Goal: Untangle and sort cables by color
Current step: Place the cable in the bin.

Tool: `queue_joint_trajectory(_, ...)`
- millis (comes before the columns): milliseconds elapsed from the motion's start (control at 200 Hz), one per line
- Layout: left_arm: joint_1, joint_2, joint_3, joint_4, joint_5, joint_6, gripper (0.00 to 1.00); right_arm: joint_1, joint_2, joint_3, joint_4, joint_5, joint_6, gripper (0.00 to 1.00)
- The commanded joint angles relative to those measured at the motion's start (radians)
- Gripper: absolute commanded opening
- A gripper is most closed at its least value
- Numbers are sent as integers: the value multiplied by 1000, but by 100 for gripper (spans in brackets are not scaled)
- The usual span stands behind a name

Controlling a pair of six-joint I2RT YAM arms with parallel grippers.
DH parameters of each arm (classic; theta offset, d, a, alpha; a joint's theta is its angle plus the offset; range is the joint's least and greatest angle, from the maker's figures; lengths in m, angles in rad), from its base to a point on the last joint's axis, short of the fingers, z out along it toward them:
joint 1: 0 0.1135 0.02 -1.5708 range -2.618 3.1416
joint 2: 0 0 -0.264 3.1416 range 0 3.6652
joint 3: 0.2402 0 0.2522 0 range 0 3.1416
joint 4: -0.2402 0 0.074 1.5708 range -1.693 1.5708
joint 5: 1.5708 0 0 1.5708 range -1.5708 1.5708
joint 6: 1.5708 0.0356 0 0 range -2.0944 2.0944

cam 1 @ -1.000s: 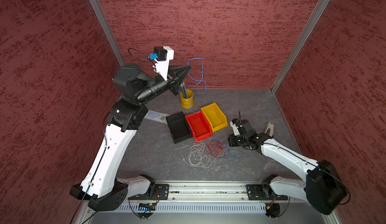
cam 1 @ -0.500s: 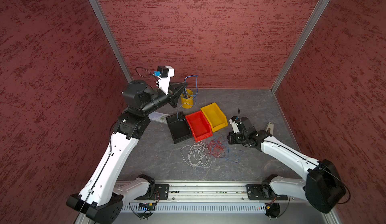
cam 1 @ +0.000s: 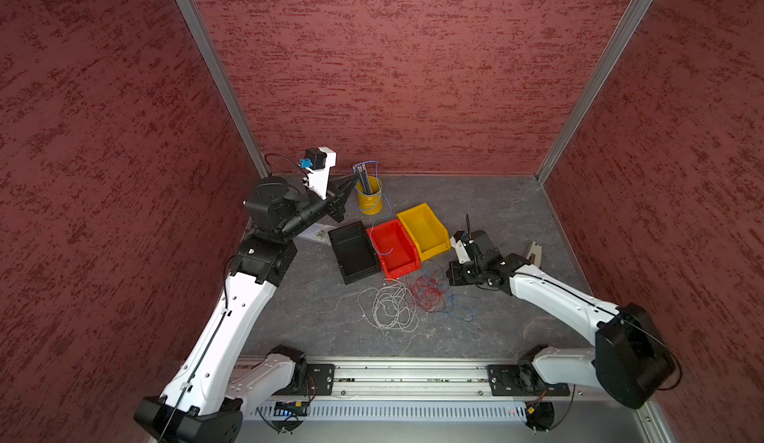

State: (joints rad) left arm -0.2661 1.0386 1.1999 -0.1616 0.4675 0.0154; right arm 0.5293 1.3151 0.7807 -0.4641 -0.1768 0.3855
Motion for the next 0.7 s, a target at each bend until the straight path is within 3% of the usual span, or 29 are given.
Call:
queue_joint_trajectory(0, 15, -15, -48, 88, 14, 8, 0, 4, 1, 48, -7, -7, -7, 0)
queue_joint_trajectory(696, 125, 3, -250, 181, 26, 10, 0, 3, 62, 63, 9, -24, -5, 0)
